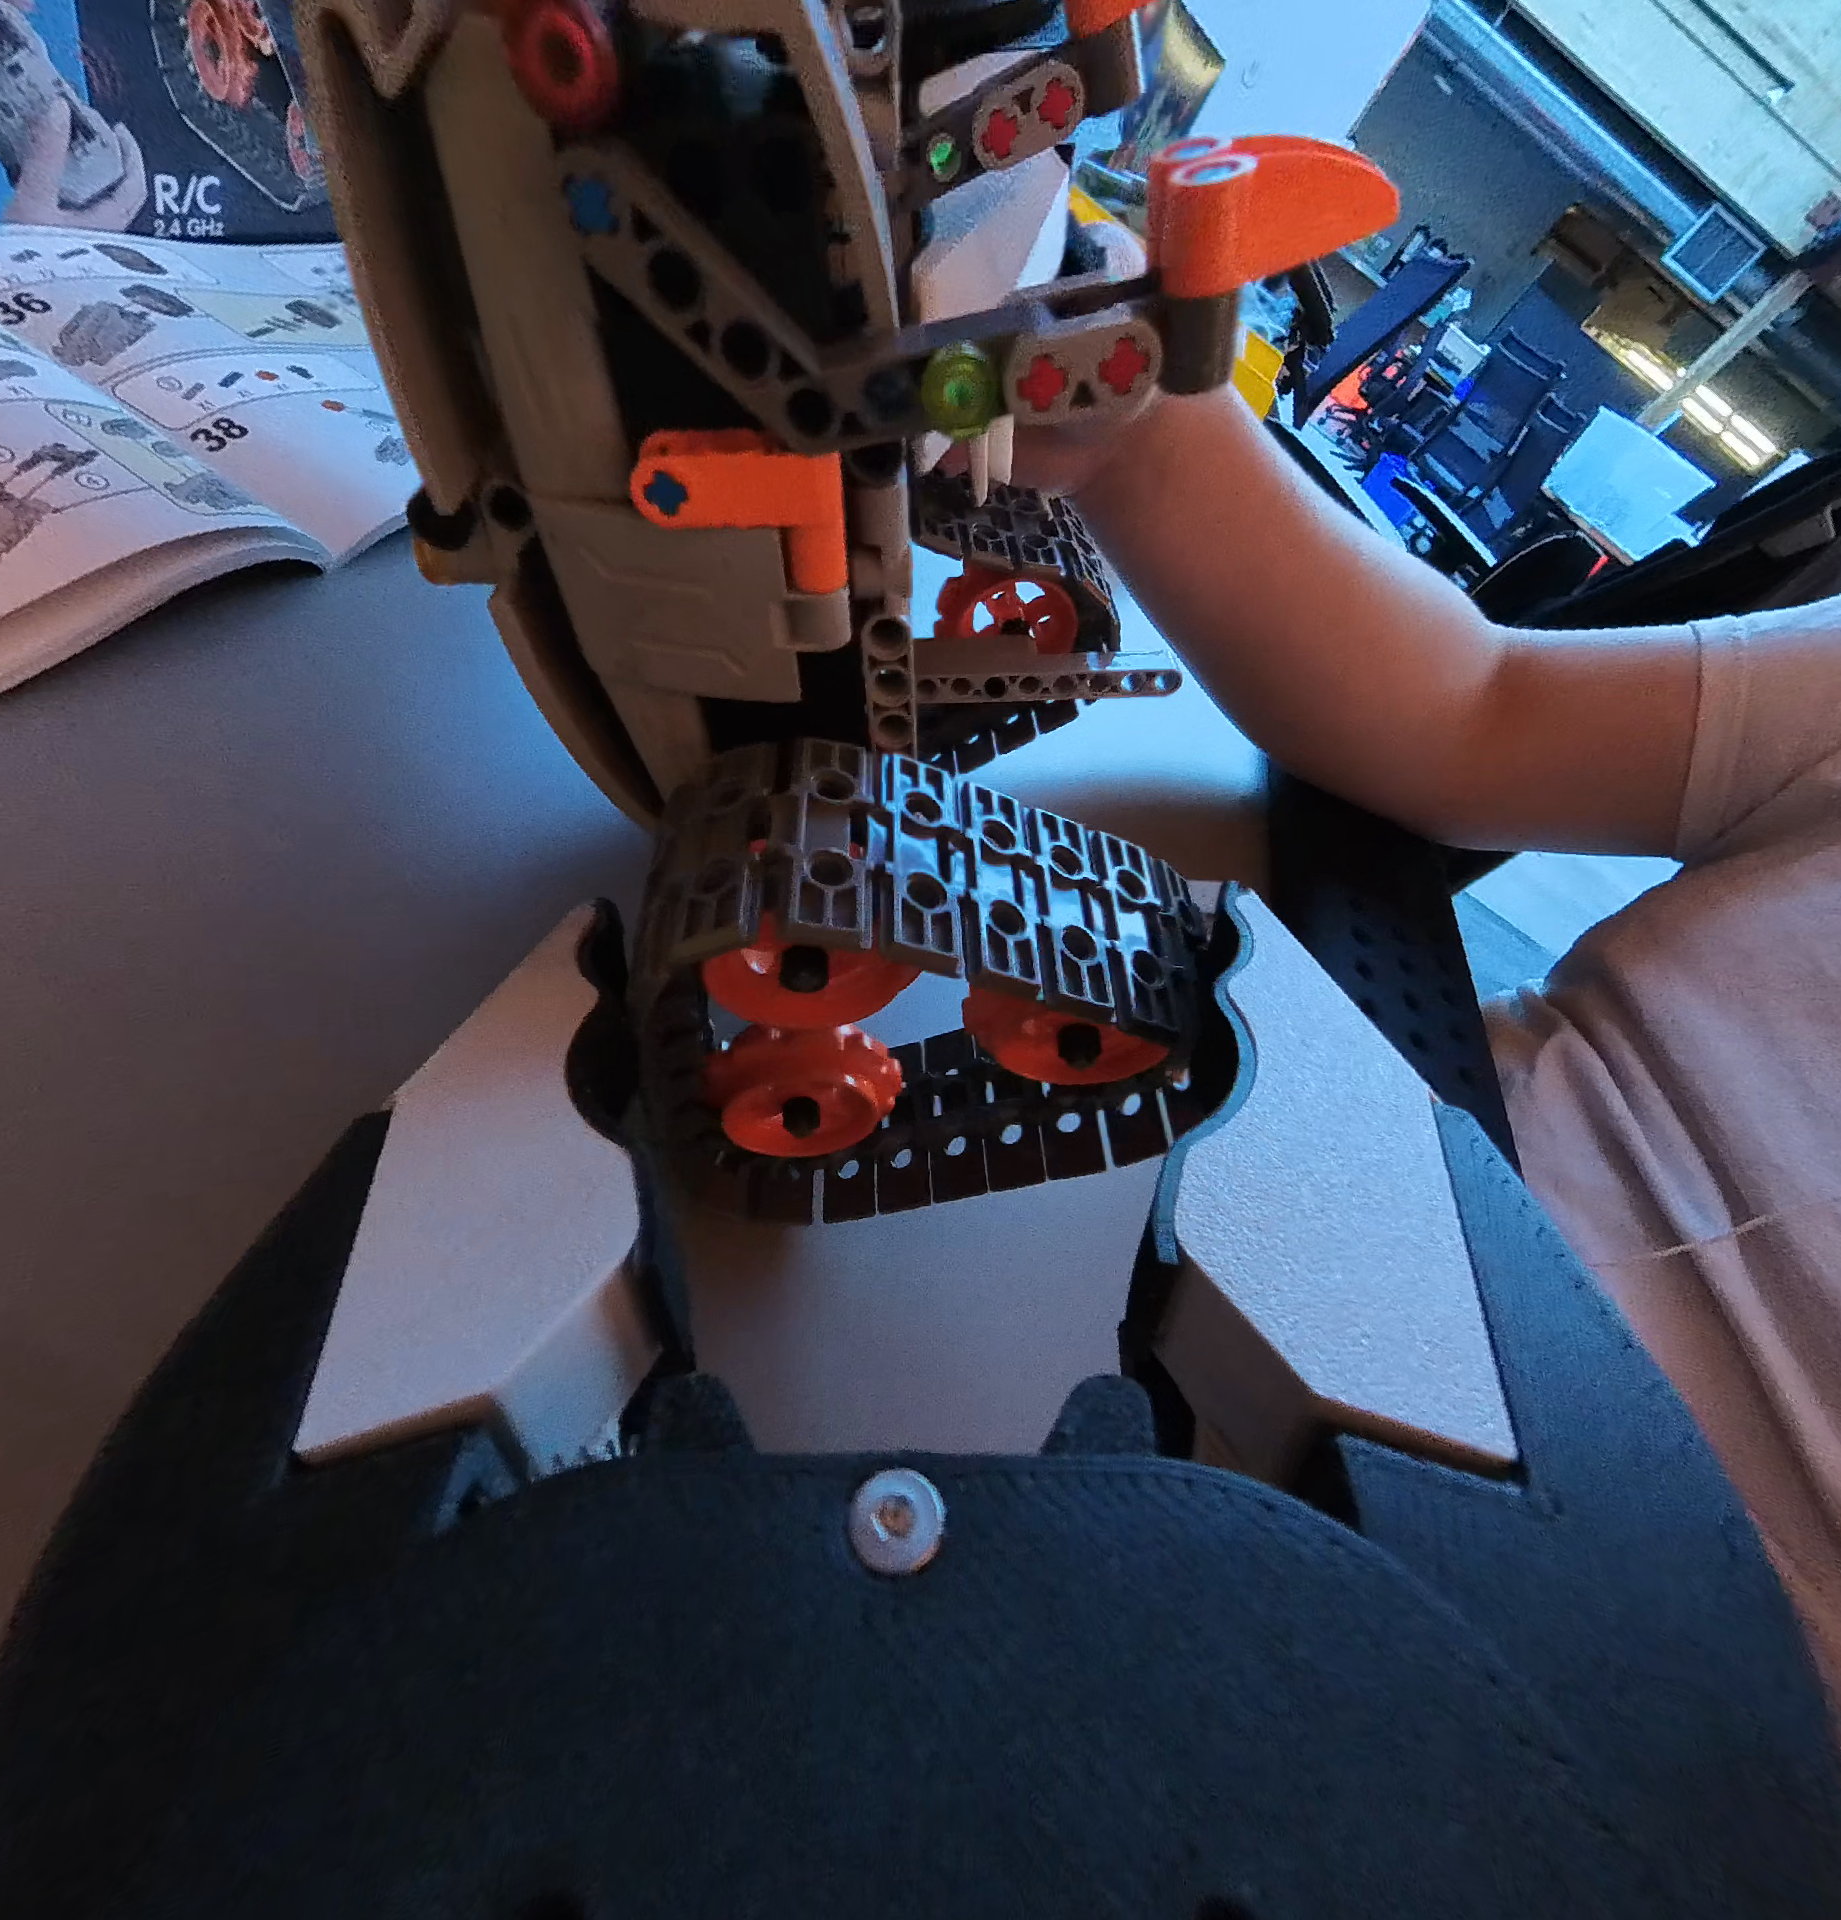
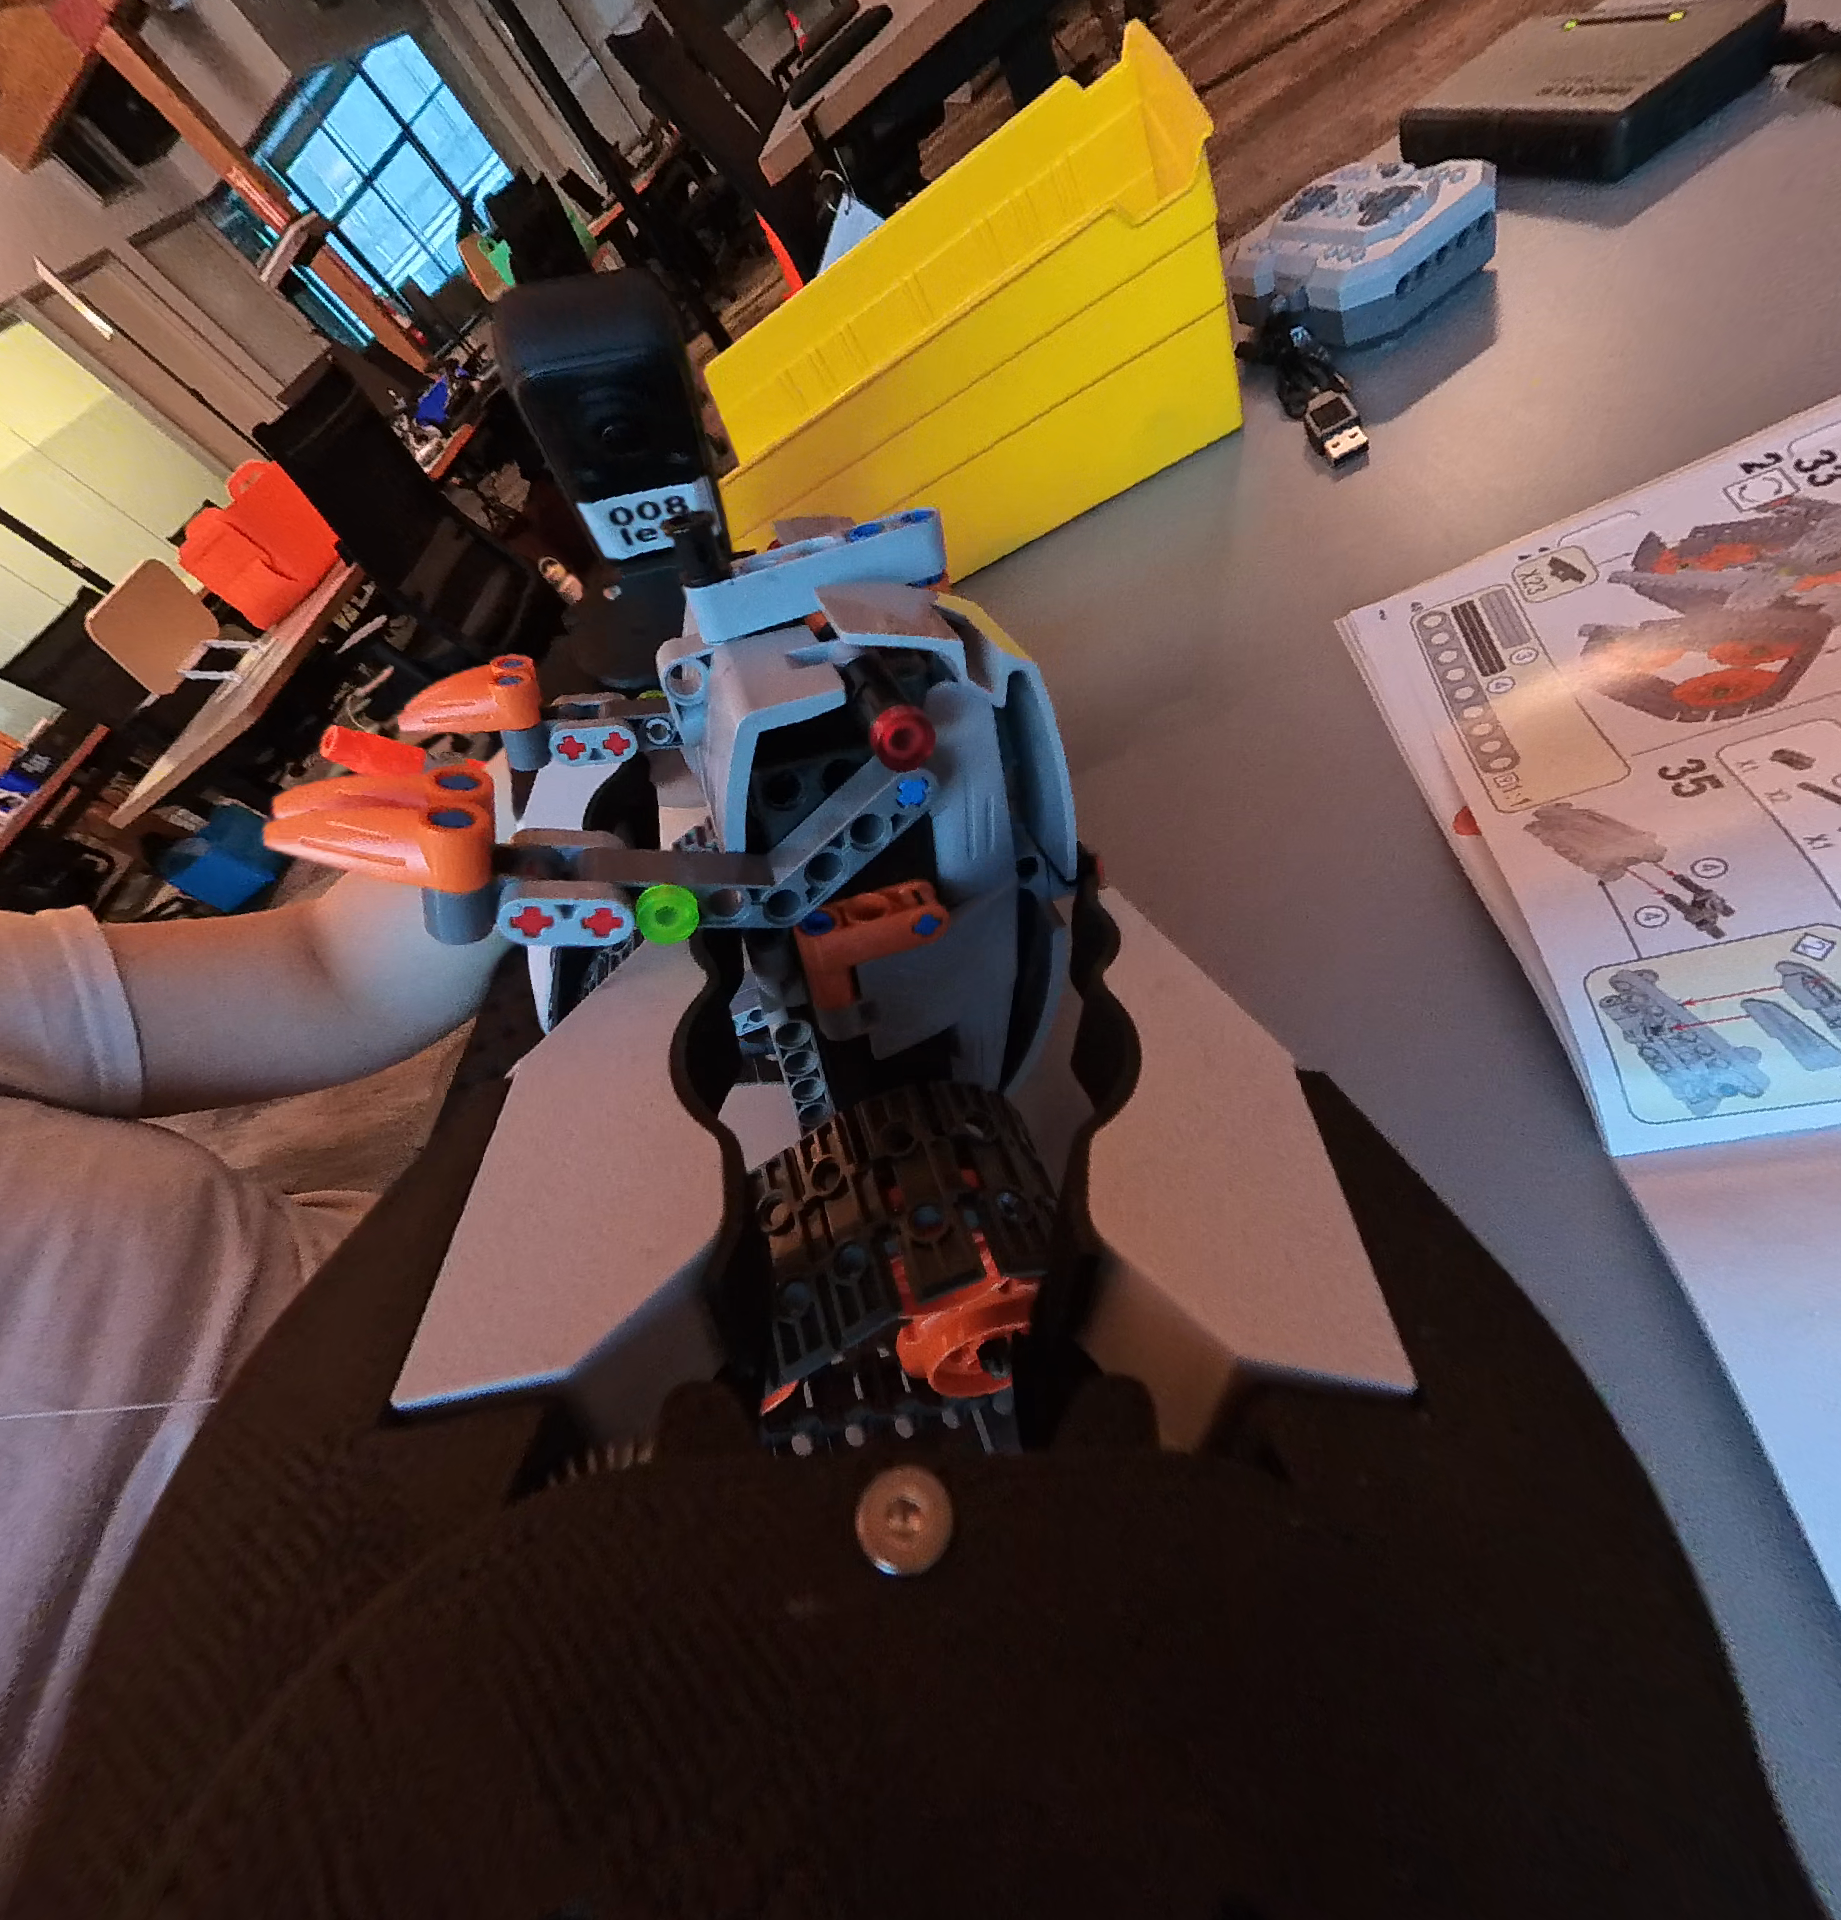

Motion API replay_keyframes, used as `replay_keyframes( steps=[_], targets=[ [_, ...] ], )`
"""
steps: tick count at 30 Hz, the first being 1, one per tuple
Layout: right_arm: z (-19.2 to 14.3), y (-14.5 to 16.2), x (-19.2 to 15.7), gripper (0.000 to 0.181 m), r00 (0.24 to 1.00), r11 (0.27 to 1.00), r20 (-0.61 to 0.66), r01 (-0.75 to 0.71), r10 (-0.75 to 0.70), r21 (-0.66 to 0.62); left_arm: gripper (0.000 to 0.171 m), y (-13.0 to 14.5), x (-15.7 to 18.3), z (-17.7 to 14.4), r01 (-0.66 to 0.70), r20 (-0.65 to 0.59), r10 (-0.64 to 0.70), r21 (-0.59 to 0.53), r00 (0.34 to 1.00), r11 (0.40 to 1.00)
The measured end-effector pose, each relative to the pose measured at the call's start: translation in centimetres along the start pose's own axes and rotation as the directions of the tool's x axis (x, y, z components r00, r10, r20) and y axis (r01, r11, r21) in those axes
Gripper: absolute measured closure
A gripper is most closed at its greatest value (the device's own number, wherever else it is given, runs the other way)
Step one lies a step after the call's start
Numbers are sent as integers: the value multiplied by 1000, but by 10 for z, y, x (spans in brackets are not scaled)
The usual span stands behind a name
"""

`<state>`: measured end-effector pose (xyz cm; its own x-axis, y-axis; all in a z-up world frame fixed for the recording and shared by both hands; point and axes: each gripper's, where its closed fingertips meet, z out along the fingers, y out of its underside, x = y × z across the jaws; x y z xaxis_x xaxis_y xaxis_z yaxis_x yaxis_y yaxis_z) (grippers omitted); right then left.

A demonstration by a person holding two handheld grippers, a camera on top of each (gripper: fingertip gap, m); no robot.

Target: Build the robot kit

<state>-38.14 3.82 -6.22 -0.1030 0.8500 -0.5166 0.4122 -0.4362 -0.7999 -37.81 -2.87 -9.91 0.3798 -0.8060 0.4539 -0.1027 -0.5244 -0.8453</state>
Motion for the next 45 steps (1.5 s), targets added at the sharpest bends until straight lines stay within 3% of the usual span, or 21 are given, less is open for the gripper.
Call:
replay_keyframes(
  steps=[16, 23, 27, 31, 34, 41, 45],
  targets=[
    [2, 7, -7, 117, 999, 999, 36, -26, 27, -23, 52, 5, 13, 3, -287, 158, 290, -42, 944, 957],
    [-3, 3, -22, 117, 978, 976, -22, 207, -206, 68, 54, 9, 11, -1, -392, 228, 402, -89, 887, 915],
    [-5, 3, -31, 117, 939, 932, -83, 341, -333, 120, 59, 13, 7, -10, -343, 252, 353, -86, 901, 936],
    [-6, 9, -43, 117, 866, 853, -153, 497, -476, 157, 68, 4, 14, -20, -264, 202, 252, 35, 946, 964],
    [-7, 16, -52, 116, 796, 784, -212, 600, -566, 160, 70, 7, 15, -22, -266, 203, 252, 44, 946, 963],
    [-13, 44, -59, 120, 500, 552, -392, 833, -772, -23, 71, 14, 15, -19, -303, 218, 294, 7, 931, 953],
    [-24, 51, -55, 122, 489, 560, -423, 827, -763, -53, 68, 21, 8, -18, -324, 257, 324, -46, 910, 945]
  ],
)
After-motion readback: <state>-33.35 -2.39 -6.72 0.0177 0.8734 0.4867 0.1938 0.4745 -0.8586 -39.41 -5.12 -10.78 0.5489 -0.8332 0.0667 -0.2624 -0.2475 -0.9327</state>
